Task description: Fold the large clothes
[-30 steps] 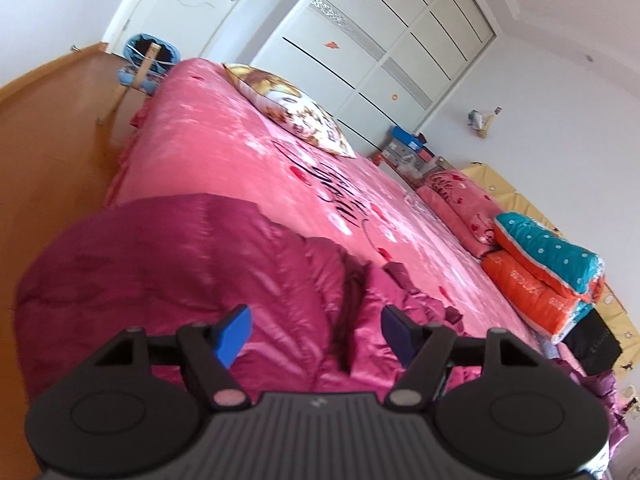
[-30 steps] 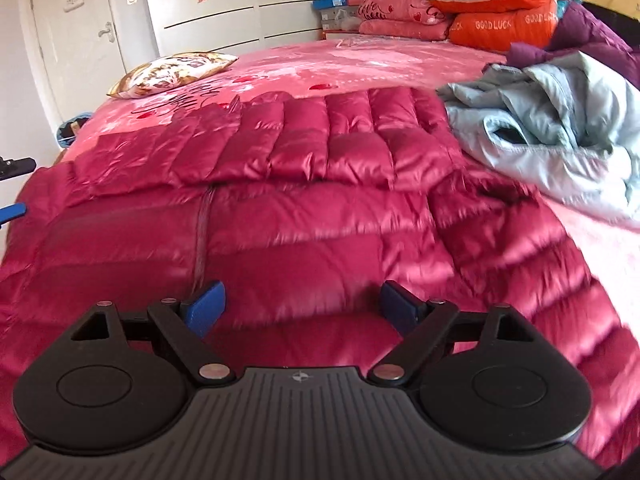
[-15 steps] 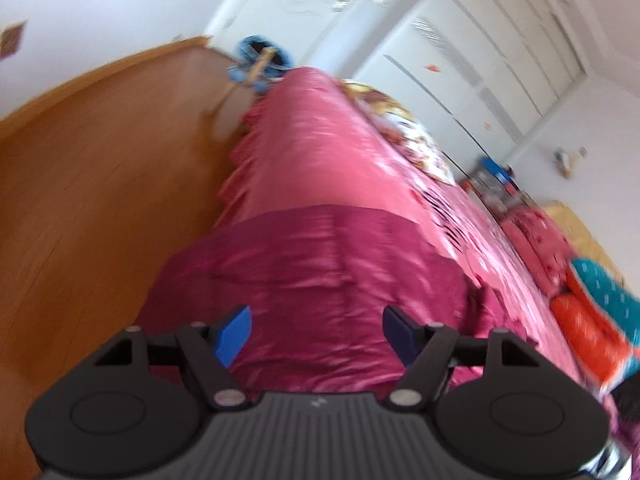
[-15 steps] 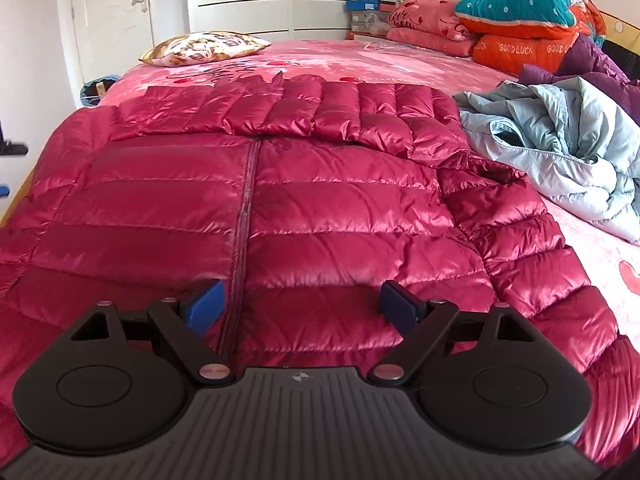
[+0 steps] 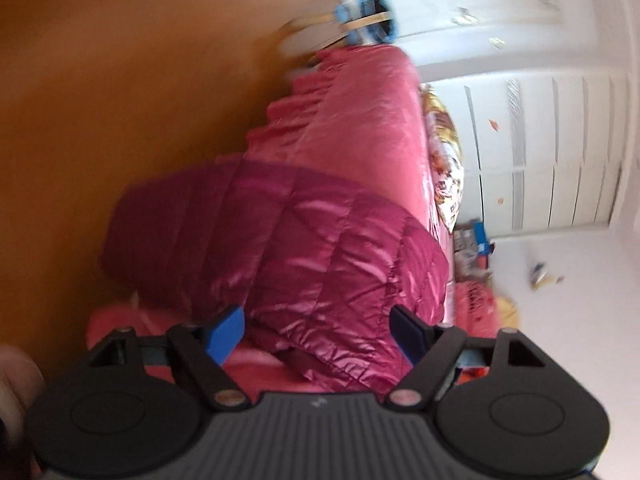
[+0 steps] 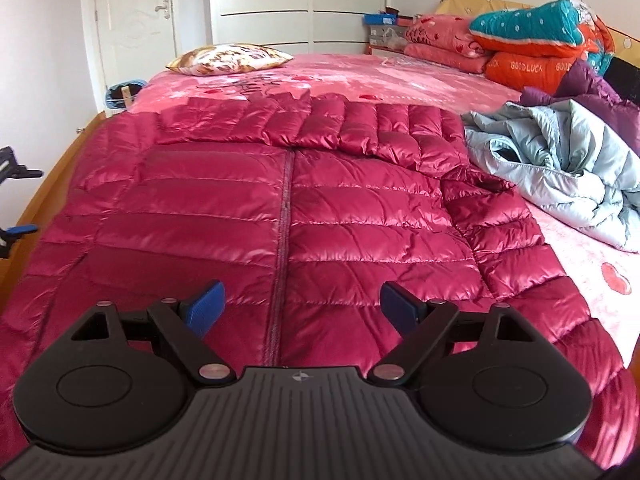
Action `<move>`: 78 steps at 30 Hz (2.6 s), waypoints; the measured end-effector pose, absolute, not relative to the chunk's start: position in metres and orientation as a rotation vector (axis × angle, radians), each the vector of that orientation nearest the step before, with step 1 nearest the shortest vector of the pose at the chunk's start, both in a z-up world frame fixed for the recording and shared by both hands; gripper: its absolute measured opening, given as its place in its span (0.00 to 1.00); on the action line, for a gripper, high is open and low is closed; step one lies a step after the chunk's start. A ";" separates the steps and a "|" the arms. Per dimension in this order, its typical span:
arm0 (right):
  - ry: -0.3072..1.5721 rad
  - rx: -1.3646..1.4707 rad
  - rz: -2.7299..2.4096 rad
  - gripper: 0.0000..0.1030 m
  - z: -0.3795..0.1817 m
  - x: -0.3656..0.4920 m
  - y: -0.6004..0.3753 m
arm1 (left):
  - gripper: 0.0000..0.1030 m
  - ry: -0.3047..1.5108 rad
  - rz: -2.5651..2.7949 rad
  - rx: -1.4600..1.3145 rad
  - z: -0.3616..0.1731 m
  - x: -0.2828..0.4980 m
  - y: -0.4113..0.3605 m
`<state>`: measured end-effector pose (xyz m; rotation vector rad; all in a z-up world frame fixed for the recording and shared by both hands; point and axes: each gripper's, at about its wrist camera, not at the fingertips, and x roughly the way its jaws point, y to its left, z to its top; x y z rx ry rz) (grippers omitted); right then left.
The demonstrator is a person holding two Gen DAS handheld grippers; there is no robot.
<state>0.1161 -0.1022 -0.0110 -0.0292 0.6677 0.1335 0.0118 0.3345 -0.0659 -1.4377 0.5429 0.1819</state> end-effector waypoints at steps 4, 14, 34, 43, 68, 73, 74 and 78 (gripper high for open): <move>0.661 -0.032 0.155 1.00 -0.003 0.098 -0.103 | 0.77 0.558 0.195 -1.577 -0.087 0.017 0.331; 0.669 -0.030 0.161 1.00 0.007 0.089 -0.093 | 0.80 0.632 0.220 -1.724 -0.118 0.050 0.318; 0.726 -0.031 0.201 1.00 -0.005 0.108 -0.076 | 0.85 0.379 0.389 -2.051 -0.165 0.067 0.324; 0.738 0.030 0.169 1.00 -0.009 0.113 -0.088 | 0.56 0.217 0.352 -2.038 -0.159 0.070 0.325; 0.649 0.124 0.152 1.00 -0.003 0.119 -0.120 | 0.14 0.011 0.034 -1.316 0.001 0.083 0.309; 0.632 0.164 0.138 1.00 -0.001 0.117 -0.132 | 0.14 0.068 -0.030 -0.925 0.060 0.095 0.268; 0.628 0.170 0.135 1.00 0.000 0.117 -0.134 | 0.14 0.080 -0.050 -0.865 0.069 0.098 0.258; 0.614 0.195 0.128 1.00 0.002 0.114 -0.143 | 0.14 0.153 -0.118 -0.623 0.089 0.110 0.208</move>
